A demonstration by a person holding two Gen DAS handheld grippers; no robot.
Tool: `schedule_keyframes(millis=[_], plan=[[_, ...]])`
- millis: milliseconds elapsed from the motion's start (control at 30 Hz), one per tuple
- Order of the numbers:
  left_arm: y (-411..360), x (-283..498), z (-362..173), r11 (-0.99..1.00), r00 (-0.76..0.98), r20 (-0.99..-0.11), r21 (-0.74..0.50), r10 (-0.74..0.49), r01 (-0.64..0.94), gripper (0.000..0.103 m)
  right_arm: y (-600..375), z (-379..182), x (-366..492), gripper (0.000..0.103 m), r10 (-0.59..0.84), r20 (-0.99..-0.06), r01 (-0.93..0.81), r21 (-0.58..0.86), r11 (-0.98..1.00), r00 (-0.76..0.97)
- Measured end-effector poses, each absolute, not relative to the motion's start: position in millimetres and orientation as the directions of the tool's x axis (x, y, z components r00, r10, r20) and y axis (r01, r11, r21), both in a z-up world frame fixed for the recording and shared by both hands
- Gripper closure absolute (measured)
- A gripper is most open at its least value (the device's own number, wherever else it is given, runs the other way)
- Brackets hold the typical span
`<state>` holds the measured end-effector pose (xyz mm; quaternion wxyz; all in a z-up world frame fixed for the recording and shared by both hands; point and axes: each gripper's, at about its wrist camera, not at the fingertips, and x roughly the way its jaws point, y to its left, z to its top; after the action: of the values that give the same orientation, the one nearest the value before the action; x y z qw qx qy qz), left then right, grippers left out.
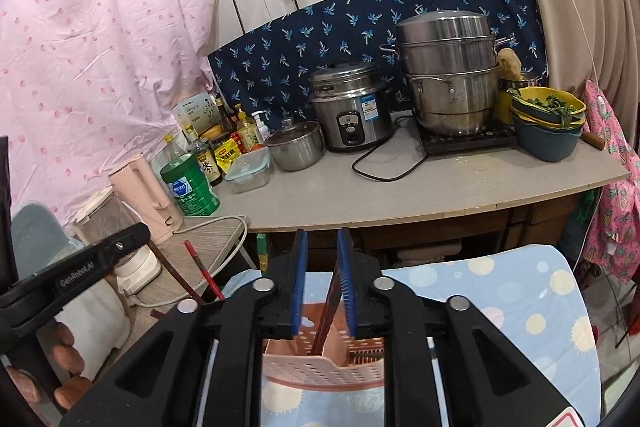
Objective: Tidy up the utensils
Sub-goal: 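Lower the chopsticks into the pink basket and open both tools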
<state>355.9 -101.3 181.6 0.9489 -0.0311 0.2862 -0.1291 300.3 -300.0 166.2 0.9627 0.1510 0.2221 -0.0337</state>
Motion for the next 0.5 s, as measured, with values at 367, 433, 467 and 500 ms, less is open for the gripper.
schedule_keyframes(millis=[367, 433, 467, 500], plan=[[-76, 282, 172, 0.968, 0.802, -0.542, -0.116, -0.25, 0.223, 0.043, -285, 169, 228, 0.08, 0.028, -0.438, 0.104, 0.274, 0.956, 0.898], [-71, 266, 167, 0.968, 0.804, -0.54, -0.116, -0.249, 0.222, 0.04, -279, 166, 212, 0.078, 0.029, -0.442, 0.099, 0.264, 0.96, 0.896], [-69, 259, 165, 0.969, 0.804, -0.541, -0.113, -0.245, 0.219, 0.037, -276, 164, 203, 0.078, 0.027, -0.445, 0.098, 0.255, 0.962, 0.895], [-66, 250, 161, 0.97, 0.806, -0.541, -0.111, -0.241, 0.216, 0.037, -273, 162, 193, 0.078, 0.025, -0.447, 0.096, 0.246, 0.965, 0.894]])
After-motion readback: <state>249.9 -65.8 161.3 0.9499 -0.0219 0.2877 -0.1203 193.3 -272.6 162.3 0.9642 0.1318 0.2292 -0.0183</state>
